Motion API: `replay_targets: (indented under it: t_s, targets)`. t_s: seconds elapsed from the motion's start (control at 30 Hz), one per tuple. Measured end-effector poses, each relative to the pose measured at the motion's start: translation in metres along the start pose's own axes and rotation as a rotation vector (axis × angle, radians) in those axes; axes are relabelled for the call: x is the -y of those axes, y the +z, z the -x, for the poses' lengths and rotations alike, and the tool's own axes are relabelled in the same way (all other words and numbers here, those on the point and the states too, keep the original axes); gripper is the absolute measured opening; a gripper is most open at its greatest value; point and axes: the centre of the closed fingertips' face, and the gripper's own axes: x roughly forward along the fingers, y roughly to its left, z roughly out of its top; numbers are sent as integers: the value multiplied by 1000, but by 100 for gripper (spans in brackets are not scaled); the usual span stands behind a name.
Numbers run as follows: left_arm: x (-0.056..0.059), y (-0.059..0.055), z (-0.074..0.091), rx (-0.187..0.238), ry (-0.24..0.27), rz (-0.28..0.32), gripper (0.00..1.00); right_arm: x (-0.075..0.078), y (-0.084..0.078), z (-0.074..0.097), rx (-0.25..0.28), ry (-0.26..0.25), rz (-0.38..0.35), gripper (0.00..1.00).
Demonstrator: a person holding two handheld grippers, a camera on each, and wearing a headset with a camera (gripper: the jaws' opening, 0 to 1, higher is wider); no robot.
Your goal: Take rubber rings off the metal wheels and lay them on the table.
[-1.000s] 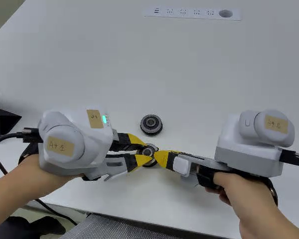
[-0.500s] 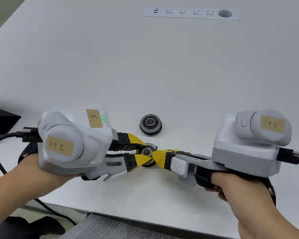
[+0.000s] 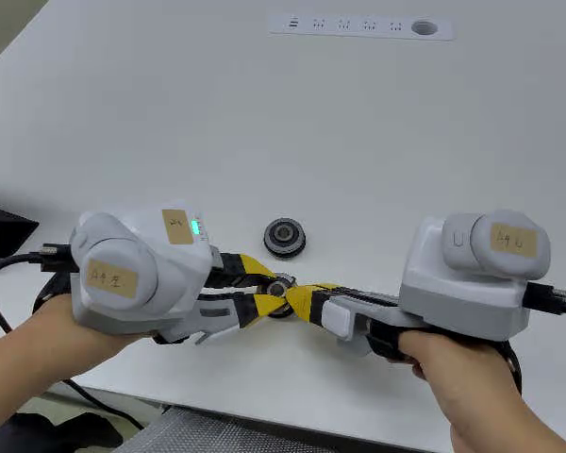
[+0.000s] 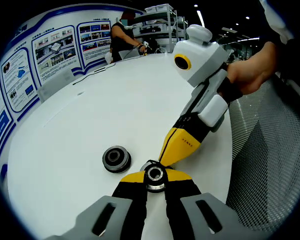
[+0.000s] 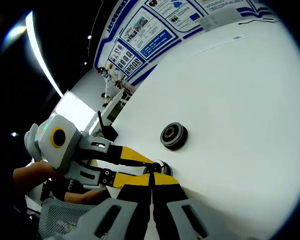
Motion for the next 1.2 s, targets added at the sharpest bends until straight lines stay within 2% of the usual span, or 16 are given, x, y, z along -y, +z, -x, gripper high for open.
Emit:
replay_targets:
  t_s: [0.23,0.43,1.2]
  targets:
    - [0,0,0,-1,0,0,13,-4,0,0,0,12,21,0]
    - [0,0,0,0,1,1,13,-3,1,1,-2,3,37,1]
    - [1,0,0,-4,-6,-7,13,-9,1,6,4,17,44,1]
